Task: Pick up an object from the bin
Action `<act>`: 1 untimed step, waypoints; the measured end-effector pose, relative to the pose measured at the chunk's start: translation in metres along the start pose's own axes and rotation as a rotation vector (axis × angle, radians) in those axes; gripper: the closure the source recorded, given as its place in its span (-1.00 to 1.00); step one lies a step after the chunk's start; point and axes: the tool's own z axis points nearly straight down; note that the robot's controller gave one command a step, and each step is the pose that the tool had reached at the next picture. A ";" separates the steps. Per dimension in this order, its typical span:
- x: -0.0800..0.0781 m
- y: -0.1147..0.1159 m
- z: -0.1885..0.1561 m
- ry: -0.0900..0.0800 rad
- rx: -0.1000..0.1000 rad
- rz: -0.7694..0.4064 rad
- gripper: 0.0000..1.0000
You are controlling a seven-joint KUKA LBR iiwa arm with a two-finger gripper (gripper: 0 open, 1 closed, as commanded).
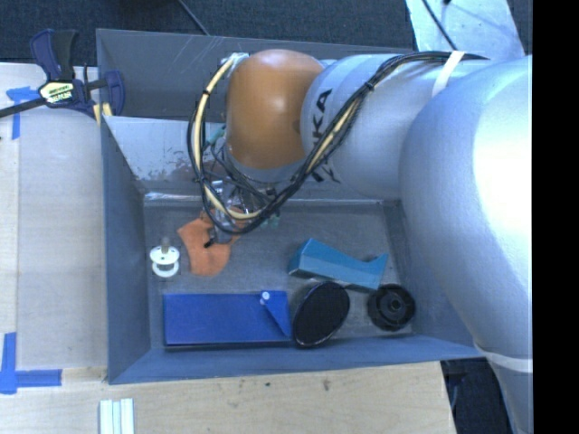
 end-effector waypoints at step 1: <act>-0.005 -0.001 -0.062 0.005 -0.002 -0.008 1.00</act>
Offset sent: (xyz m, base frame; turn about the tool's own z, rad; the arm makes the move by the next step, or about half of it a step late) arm 0.0081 0.0614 0.1557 -0.0218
